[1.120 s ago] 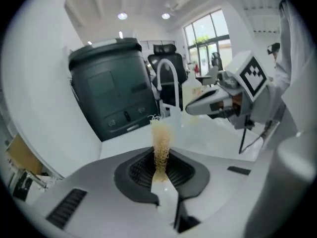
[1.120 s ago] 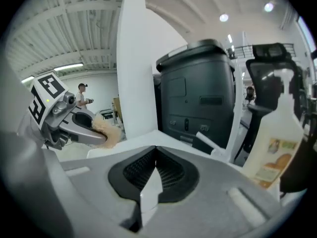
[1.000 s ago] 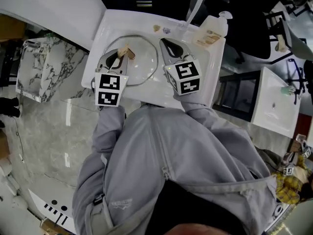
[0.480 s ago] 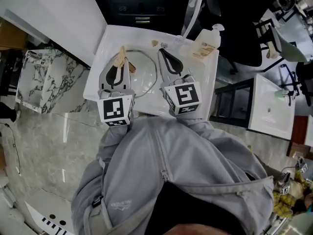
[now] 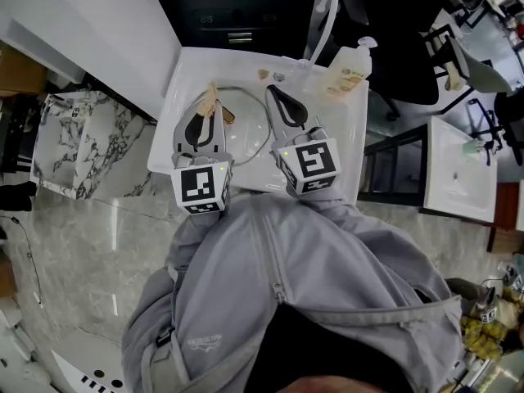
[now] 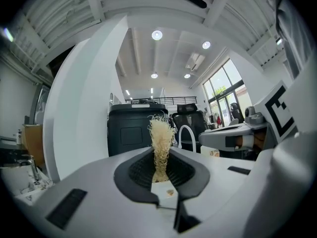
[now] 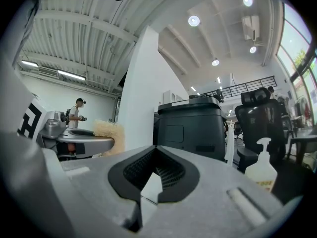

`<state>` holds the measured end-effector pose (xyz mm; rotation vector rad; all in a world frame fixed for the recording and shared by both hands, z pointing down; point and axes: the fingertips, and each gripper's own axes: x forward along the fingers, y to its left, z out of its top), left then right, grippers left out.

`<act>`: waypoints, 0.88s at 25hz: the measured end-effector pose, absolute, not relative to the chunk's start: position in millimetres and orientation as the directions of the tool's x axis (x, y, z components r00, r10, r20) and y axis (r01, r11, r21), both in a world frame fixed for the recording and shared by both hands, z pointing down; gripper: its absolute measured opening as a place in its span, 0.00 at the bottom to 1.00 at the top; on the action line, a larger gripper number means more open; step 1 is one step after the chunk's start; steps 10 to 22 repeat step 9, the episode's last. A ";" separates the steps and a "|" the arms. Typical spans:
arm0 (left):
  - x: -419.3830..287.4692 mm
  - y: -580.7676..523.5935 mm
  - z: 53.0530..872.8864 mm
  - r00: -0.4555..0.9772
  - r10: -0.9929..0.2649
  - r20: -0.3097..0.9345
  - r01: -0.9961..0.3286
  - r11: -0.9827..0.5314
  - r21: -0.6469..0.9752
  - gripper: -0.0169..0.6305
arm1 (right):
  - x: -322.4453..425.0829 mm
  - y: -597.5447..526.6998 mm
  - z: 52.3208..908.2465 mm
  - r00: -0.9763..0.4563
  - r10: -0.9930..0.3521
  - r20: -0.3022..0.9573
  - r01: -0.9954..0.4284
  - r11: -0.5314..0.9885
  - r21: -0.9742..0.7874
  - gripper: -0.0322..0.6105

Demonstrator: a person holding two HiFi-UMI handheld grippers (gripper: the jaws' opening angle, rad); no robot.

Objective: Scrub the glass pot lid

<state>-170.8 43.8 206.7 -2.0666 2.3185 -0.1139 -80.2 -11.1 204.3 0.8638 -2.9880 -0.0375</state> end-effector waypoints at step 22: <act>-187.6 55.7 214.6 -0.085 -0.996 0.023 -0.994 0.084 -0.067 0.08 | -105.6 8.3 206.7 -0.839 -0.542 0.033 -0.542 0.840 0.028 0.06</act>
